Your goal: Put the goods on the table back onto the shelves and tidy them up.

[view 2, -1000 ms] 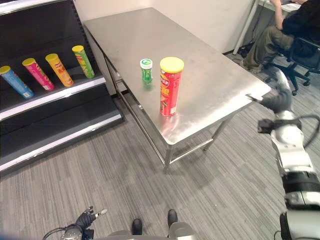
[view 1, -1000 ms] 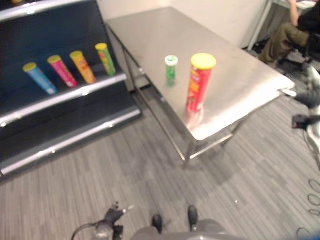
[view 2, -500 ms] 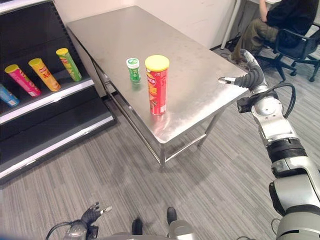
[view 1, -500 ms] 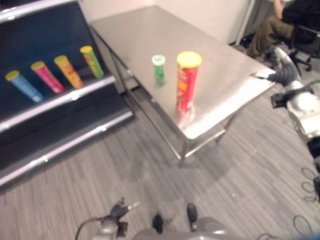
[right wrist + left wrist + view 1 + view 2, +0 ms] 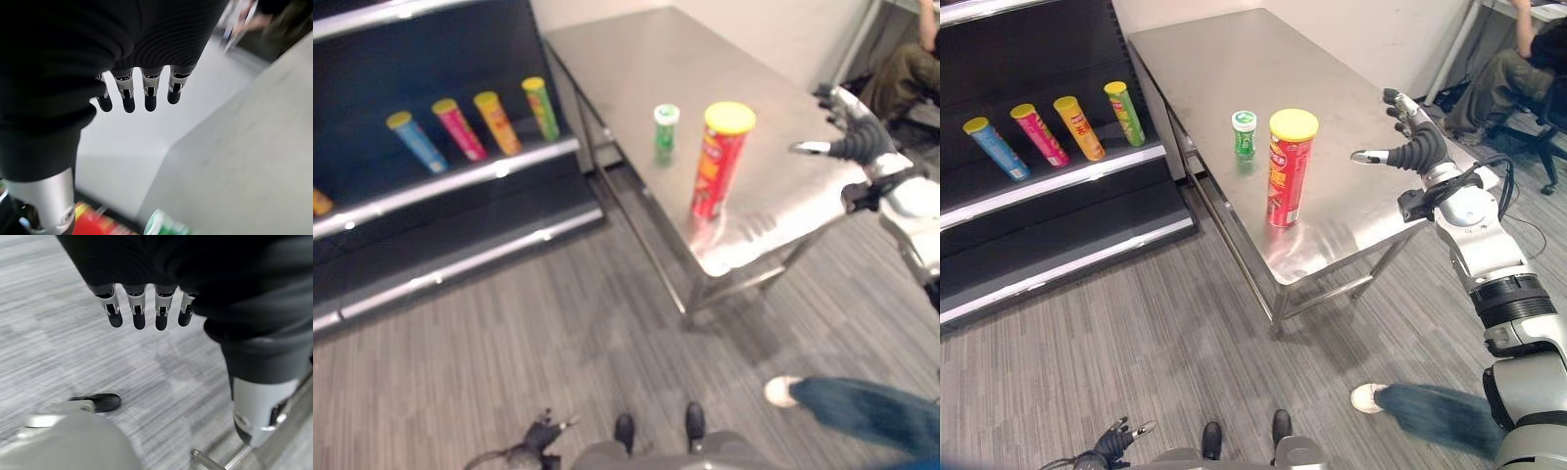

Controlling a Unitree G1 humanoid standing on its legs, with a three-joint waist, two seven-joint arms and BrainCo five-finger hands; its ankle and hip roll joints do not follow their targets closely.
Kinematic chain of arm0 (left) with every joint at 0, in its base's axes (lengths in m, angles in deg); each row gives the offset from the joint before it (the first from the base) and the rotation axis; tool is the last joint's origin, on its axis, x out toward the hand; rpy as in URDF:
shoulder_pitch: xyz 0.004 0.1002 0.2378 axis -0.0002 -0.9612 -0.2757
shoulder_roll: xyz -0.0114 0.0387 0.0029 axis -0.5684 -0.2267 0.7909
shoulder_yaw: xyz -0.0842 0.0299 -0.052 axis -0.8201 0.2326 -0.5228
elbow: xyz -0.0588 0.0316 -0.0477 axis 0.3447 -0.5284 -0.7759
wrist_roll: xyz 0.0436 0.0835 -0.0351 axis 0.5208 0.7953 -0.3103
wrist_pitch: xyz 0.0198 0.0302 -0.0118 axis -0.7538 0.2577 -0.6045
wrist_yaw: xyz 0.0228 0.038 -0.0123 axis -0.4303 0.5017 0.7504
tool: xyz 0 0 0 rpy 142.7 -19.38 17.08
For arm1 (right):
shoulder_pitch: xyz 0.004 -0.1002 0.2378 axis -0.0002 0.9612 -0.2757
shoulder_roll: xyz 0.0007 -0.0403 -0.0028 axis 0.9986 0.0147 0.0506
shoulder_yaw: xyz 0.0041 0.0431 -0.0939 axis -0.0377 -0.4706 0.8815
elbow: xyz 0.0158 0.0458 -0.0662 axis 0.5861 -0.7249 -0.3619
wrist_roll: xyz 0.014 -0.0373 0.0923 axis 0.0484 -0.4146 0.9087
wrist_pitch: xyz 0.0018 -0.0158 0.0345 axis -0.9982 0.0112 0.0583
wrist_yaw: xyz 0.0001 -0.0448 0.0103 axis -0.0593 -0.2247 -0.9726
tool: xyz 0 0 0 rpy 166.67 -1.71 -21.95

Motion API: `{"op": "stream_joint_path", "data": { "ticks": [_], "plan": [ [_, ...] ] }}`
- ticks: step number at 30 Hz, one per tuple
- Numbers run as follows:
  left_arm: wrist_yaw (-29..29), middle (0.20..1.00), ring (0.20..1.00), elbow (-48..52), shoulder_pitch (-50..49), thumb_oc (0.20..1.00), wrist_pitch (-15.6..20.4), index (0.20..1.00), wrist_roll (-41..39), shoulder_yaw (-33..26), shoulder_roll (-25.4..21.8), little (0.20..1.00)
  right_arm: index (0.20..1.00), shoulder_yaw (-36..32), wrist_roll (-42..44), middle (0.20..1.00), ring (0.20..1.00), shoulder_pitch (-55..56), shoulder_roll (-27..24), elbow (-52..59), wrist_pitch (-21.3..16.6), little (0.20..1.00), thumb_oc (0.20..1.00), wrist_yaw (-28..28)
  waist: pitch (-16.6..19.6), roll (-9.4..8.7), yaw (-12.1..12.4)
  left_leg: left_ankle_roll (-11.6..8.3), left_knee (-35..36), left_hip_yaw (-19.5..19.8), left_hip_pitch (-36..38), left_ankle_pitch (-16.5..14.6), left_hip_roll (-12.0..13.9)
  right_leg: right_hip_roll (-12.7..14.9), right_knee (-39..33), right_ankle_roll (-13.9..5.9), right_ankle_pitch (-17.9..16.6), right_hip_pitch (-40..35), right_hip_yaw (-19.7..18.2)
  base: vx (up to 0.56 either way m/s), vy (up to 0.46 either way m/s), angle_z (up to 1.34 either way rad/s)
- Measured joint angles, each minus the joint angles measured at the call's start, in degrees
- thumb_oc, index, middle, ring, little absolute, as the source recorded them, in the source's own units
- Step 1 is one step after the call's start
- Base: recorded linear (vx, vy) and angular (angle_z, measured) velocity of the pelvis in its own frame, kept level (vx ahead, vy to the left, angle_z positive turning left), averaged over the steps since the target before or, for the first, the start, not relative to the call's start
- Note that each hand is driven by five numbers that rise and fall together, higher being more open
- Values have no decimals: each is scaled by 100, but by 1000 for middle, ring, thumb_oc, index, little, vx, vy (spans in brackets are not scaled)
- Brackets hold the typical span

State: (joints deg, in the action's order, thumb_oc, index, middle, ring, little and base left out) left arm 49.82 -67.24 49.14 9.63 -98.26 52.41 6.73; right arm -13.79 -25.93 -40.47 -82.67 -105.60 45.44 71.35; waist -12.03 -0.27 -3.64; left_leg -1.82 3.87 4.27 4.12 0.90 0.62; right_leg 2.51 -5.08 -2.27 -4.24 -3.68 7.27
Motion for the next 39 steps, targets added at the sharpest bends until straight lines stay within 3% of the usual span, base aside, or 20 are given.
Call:
{"op": "stream_joint_path", "data": {
  "ticks": [8,24,28,29,32,33,35,39],
  "plan": [
    [70,1000,1000,-20,55,1000,15,1000,-5,4,2,1000,1000,622,212,1000,1000,-96,4,-100,1,1000,1000,286,-17,-45,95,-13,17,20,-6,16,1,0,0,0,0,-16,41,-1,1,0],
    [59,1000,1000,-21,69,1000,52,1000,-18,-19,1,1000,1000,698,-21,1000,1000,-174,227,-478,37,1000,1000,283,-25,-119,122,-35,21,124,-15,48,1,1,0,1,0,-39,143,-4,3,3],
    [31,1000,1000,-19,83,1000,45,1000,-15,-216,7,1000,1000,215,-155,1000,1000,288,178,-102,71,1000,1000,124,-33,-156,88,-61,18,123,-23,31,2,2,1,4,3,-10,138,-1,11,2],
    [25,1000,1000,67,104,1000,50,1000,-16,-280,10,1000,1000,-285,-158,1000,1000,849,57,422,60,1000,1000,114,-34,-153,149,-23,18,157,-59,60,2,5,0,10,10,0,176,-1,30,5],
    [-11,1000,1000,224,2,1000,69,1000,-13,-440,29,1000,1000,-934,-204,1000,1000,1755,-236,1479,-35,1000,1000,139,-60,-158,98,-7,25,124,-117,72,-2,16,1,10,22,48,156,-1,18,0],
    [-12,1000,1000,165,5,1000,47,1000,-12,-437,23,1000,1000,-944,-204,1000,1000,1759,-247,1484,-67,1000,1000,138,-61,-166,53,-11,27,89,-96,67,-1,15,0,10,22,50,133,-7,49,-4],
    [0,1000,1000,275,41,1000,51,1000,8,-472,33,1000,1000,-1646,-247,1000,1000,2534,-438,2207,-110,1000,1000,166,-67,-162,-3,-11,32,74,-115,66,-4,20,1,10,21,92,115,-11,64,-10],
    [10,1000,1000,385,48,1000,58,1000,16,-489,60,1000,1000,-2532,-358,1000,1000,3006,-415,2669,-308,1000,1000,138,-92,-124,-210,-18,58,-78,-90,55,-4,20,1,5,18,113,-28,-5,54,-17]
  ]
}}
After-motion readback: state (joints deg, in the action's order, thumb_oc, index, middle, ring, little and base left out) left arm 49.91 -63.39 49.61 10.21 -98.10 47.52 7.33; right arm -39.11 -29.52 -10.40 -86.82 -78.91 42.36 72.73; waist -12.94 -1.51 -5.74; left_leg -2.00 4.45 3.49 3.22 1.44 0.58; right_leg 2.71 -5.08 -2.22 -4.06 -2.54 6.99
